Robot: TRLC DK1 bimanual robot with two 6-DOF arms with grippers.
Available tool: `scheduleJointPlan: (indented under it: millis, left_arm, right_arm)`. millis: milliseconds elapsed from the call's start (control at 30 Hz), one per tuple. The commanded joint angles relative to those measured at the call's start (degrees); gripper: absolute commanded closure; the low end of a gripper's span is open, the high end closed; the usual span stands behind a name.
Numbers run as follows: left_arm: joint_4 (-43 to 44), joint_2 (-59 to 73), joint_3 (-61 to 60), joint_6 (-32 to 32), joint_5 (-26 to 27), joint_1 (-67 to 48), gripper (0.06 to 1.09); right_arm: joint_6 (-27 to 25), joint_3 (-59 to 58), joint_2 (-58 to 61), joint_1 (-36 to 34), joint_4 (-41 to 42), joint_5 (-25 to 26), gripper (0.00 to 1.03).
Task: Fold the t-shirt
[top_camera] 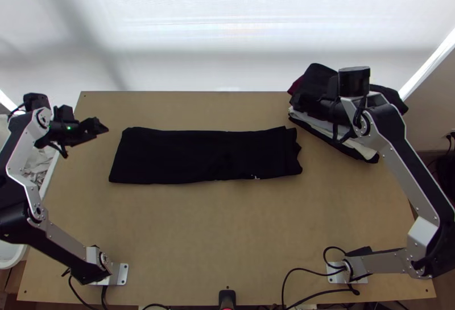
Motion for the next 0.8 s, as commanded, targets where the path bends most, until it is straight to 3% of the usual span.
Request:
scheduleJointPlan:
  millis: [0, 167, 567, 767]
  left_arm:
    - [-0.15, -0.9, -4.68, 1.34, 2.83, 0.01, 0.29]
    - [1.7, -1.52, -10.39, 4.85, 6.96, 0.88, 0.29]
    - [11.72, -1.17, -17.07, 5.12, 6.35, 1.59, 0.28]
    - [16.99, 0.33, -19.62, 4.85, 3.09, -0.52, 0.28]
  right_arm:
    - [2.24, -2.58, -2.88, 1.16, -0.71, 0.48, 0.15]
    - [2.32, -3.73, -4.02, 1.42, -1.41, 0.39, 0.15]
    - [2.76, -4.25, -4.11, 1.86, -1.59, 0.39, 0.15]
    - [2.76, -3.9, -3.93, 1.95, -1.59, 0.39, 0.15]
